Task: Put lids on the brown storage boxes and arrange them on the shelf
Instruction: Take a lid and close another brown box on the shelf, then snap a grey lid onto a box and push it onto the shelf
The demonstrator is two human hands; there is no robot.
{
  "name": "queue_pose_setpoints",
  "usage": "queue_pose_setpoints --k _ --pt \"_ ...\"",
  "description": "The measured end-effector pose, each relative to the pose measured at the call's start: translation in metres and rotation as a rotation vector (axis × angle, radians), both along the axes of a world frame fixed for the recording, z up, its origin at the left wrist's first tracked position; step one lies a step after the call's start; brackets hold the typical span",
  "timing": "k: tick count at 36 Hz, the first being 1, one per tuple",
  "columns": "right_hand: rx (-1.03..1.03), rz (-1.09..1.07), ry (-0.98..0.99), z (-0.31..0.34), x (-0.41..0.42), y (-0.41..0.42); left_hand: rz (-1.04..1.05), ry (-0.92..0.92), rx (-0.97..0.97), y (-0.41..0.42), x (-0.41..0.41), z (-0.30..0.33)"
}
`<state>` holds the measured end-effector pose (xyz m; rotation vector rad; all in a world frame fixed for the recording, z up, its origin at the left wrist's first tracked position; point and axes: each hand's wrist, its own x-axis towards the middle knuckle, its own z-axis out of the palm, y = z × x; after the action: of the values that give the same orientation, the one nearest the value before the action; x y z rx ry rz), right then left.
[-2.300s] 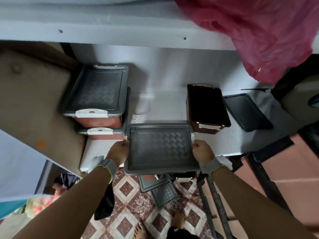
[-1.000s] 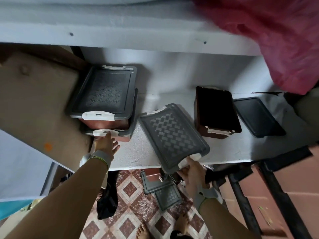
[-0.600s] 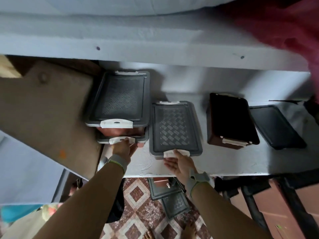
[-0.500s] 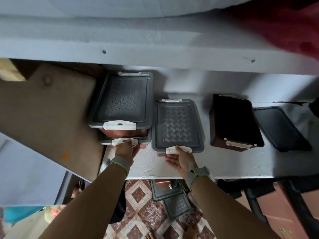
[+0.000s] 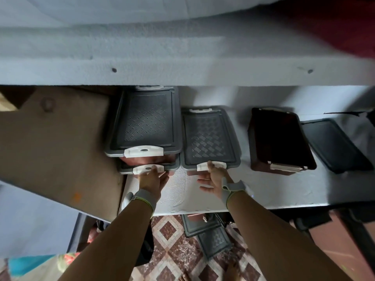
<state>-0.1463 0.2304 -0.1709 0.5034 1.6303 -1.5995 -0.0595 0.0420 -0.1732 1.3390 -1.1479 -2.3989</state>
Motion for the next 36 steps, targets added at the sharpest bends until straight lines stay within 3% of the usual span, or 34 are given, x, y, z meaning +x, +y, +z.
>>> queue_pose_setpoints --k 6,14,18,25,29,36 --pt "0.036 0.019 0.056 -0.006 0.001 0.017 -0.095 -0.108 -0.064 0.016 0.019 -0.006" --pt "0.095 -0.123 0.076 -0.006 -0.006 0.109 -0.700 -0.308 -0.087 0.103 0.031 0.002" --pt "0.156 -0.242 0.066 -0.003 -0.009 0.172 -0.875 -0.310 -0.152 0.146 0.004 0.010" --pt "0.106 -0.377 0.010 0.015 -0.026 0.255 -0.971 -0.197 -0.249 0.211 -0.066 0.022" --pt "0.108 -0.387 0.027 0.031 -0.049 0.282 -0.909 -0.166 -0.265 0.248 -0.102 0.031" --pt "0.422 -0.275 0.204 0.029 -0.101 0.314 -0.868 -0.174 -0.272 0.287 -0.143 0.034"
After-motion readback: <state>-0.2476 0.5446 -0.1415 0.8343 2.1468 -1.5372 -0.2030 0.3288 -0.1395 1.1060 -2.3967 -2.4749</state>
